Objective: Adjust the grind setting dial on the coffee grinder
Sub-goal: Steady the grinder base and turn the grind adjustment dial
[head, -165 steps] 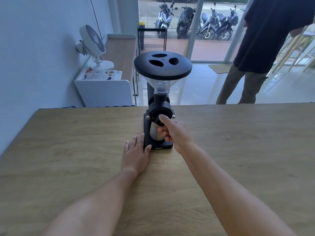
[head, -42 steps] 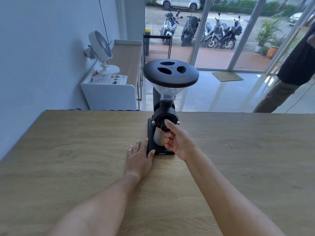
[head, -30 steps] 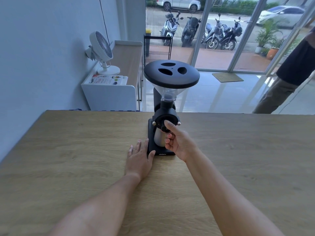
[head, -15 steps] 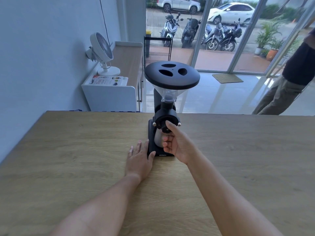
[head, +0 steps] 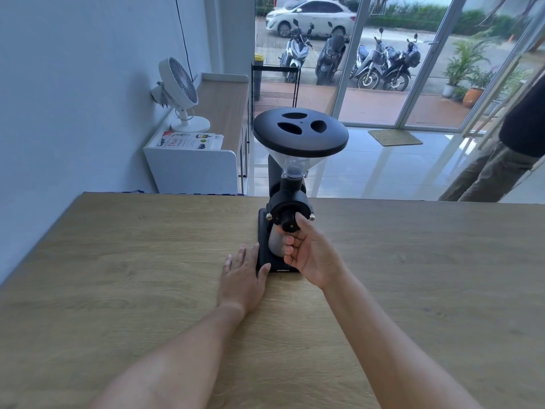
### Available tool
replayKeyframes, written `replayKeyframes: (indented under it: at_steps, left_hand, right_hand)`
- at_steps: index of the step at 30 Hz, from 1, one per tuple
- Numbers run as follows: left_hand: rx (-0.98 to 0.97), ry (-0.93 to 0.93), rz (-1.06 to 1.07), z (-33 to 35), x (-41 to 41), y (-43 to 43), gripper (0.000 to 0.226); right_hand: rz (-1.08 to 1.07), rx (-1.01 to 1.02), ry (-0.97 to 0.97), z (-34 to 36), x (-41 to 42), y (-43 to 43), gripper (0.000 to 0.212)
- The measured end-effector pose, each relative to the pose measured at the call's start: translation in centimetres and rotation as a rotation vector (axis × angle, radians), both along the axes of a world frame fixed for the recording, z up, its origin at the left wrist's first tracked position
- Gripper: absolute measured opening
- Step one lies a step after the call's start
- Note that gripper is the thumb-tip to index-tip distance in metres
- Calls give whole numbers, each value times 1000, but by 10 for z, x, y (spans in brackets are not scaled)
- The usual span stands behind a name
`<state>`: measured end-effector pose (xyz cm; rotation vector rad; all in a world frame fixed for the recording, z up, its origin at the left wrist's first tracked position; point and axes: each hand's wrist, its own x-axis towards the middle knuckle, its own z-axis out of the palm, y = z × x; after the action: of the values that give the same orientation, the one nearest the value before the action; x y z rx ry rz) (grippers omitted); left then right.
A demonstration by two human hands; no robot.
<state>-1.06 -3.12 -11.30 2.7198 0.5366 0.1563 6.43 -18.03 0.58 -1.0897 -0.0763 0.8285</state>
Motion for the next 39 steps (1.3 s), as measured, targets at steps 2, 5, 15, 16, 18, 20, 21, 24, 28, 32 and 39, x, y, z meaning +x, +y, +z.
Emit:
replayKeyframes:
  at_steps: [2, 5, 15, 16, 18, 20, 21, 24, 28, 32, 39]
  left_hand:
    - [-2, 0, 2, 0, 0, 0, 65]
    - [-14, 1, 6, -1, 1, 1, 65]
    - [-8, 0, 1, -3, 2, 1, 67]
    - [-12, 1, 4, -3, 2, 1, 67]
    - [-13, 4, 4, -3, 2, 2, 67]
    - [1, 7, -4, -4, 2, 2, 67]
    - [7, 9, -6, -4, 2, 2, 67]
    - [14, 10, -8, -4, 2, 2, 67]
    - [21, 10, -7, -4, 2, 2, 67]
    - [18, 8, -8, -4, 2, 2, 67]
    - [17, 14, -6, -3, 2, 2, 66]
  right_hand:
    - [-14, 8, 8, -1, -1, 0, 51]
    - [-43, -3, 10, -1, 0, 1, 50]
    - [-54, -20, 7, 0, 1, 1, 50]
    - [-54, -22, 7, 1, 1, 1, 51]
    - [-57, -27, 7, 1, 1, 1, 56]
    - [-62, -33, 1, 2, 1, 1, 62]
    - [-65, -36, -3, 2, 1, 1, 63]
    - [-73, -49, -3, 2, 1, 1, 61]
    - [-83, -51, 5, 2, 1, 1, 59]
    - [-86, -52, 8, 1, 2, 1, 57]
    - [-91, -79, 1, 2, 4, 4, 56]
